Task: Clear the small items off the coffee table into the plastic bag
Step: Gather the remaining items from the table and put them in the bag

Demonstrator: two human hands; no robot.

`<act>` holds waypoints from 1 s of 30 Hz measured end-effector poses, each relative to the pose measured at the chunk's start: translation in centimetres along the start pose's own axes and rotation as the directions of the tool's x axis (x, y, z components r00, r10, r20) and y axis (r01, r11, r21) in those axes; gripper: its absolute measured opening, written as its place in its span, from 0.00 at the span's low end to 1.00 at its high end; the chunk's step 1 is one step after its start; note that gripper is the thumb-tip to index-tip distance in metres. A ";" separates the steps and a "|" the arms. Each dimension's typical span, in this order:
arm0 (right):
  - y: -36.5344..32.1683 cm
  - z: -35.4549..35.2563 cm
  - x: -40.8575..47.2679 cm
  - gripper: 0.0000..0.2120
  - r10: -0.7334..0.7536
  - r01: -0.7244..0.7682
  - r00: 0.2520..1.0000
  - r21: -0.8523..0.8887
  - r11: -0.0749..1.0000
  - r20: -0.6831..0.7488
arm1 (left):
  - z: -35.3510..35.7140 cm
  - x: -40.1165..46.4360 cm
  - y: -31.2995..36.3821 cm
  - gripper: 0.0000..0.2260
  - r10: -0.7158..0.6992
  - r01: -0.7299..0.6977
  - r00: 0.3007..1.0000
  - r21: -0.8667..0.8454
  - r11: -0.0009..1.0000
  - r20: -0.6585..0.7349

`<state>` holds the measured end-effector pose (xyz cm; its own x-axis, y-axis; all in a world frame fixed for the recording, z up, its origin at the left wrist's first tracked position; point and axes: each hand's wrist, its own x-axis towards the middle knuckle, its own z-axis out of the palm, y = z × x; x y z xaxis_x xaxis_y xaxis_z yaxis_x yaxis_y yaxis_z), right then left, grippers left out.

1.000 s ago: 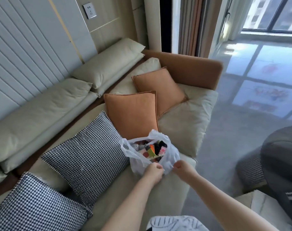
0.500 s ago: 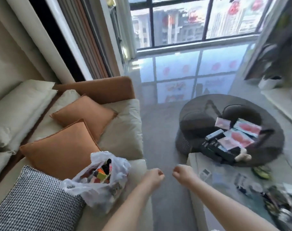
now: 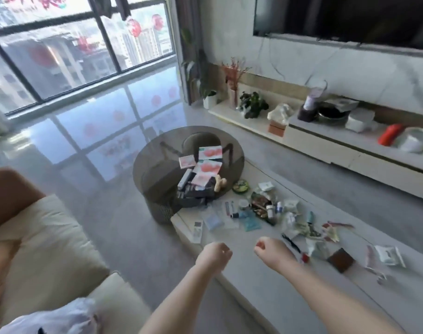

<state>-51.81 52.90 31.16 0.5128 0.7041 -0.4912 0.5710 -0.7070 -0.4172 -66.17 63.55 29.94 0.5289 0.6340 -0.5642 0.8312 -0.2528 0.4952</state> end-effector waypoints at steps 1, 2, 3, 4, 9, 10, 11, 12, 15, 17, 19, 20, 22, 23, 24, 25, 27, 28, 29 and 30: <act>1.8 -0.7 -0.6 0.13 0.037 -0.037 0.999 0.026 0.999 -0.019 | 1.1 0.1 1.6 0.13 0.023 -0.024 0.999 0.036 0.999 0.028; 3.5 -1.2 -1.2 0.12 0.071 -0.069 0.997 0.049 0.996 -0.039 | 2.1 0.2 3.1 0.13 0.043 -0.046 0.998 0.060 0.997 0.053; 5.1 -1.8 -1.7 0.12 0.103 -0.099 0.993 0.069 0.993 -0.058 | 3.1 0.2 4.6 0.12 0.070 -0.076 0.995 0.080 0.994 0.076; 6.8 -2.3 -2.2 0.12 0.126 -0.119 0.989 0.088 0.989 -0.077 | 4.1 0.1 6.1 0.12 0.098 -0.107 0.991 0.097 0.990 0.089; 14.4 -4.6 -4.3 0.10 0.209 -0.193 0.973 0.150 0.970 -0.100 | 9.2 -0.1 13.0 0.12 0.191 -0.211 0.974 0.172 0.962 0.125; 15.9 -5.0 -4.7 0.09 0.225 -0.207 0.969 0.163 0.965 -0.100 | 10.4 -0.3 14.4 0.13 0.192 -0.215 0.972 0.178 0.960 0.137; 17.6 -5.5 -5.1 0.10 0.240 -0.220 0.965 0.174 0.960 -0.104 | 11.7 -0.5 15.8 0.13 0.189 -0.215 0.970 0.181 0.960 0.151; 19.2 -5.9 -5.5 0.10 0.253 -0.230 0.961 0.185 0.955 -0.112 | 13.0 -0.6 17.1 0.13 0.185 -0.215 0.969 0.189 0.958 0.165; 24.3 -7.2 -6.5 0.11 0.295 -0.264 0.948 0.230 0.937 -0.117 | 16.8 -0.5 20.8 0.13 0.190 -0.233 0.960 0.209 0.950 0.204; 27.5 -7.9 -7.0 0.10 0.330 -0.298 0.938 0.244 0.923 -0.107 | 19.2 -0.4 23.1 0.13 0.195 -0.241 0.955 0.204 0.949 0.222; 30.8 -8.6 -7.1 0.08 0.357 -0.324 0.928 0.245 0.914 -0.104 | 21.7 0.1 25.2 0.14 0.206 -0.254 0.952 0.205 0.945 0.228; 32.4 -9.0 -7.1 0.09 0.370 -0.337 0.923 0.245 0.909 -0.104 | 23.0 0.4 26.2 0.13 0.207 -0.258 0.948 0.206 0.944 0.241; 35.4 -9.7 -6.7 0.11 0.400 -0.365 0.910 0.249 0.897 -0.108 | 25.5 1.2 27.8 0.12 0.206 -0.272 0.937 0.222 0.936 0.282; 36.8 -10.0 -6.5 0.11 0.415 -0.378 0.903 0.256 0.890 -0.110 | 26.6 1.7 28.4 0.11 0.202 -0.273 0.934 0.225 0.935 0.294; 38.1 -10.2 -6.1 0.11 0.430 -0.390 0.896 0.268 0.881 -0.111 | 27.7 2.2 28.9 0.11 0.197 -0.271 0.932 0.226 0.936 0.304; 39.3 -10.3 -5.7 0.11 0.447 -0.403 0.888 0.281 0.871 -0.109 | 28.6 2.8 29.4 0.11 0.197 -0.276 0.929 0.230 0.933 0.314; 41.6 -10.2 -4.6 0.11 0.474 -0.426 0.875 0.305 0.852 -0.102 | 30.3 4.0 30.2 0.12 0.195 -0.283 0.922 0.239 0.929 0.334; 42.7 -9.9 -3.9 0.11 0.483 -0.433 0.870 0.317 0.844 -0.098 | 31.1 4.9 30.5 0.12 0.192 -0.289 0.916 0.249 0.925 0.351; 43.6 -9.6 -3.1 0.11 0.490 -0.437 0.867 0.328 0.838 -0.095 | 31.9 5.8 30.6 0.12 0.187 -0.293 0.913 0.264 0.919 0.364; 44.6 -9.1 -2.2 0.11 0.496 -0.441 0.863 0.341 0.831 -0.093 | 32.7 6.9 30.8 0.12 0.178 -0.282 0.916 0.261 0.923 0.360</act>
<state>-21.63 20.41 20.61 0.7859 0.2631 -0.5596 0.0298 -0.9200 -0.3907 -31.36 36.27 19.70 0.6942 0.2719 -0.6664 0.6627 -0.6028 0.4444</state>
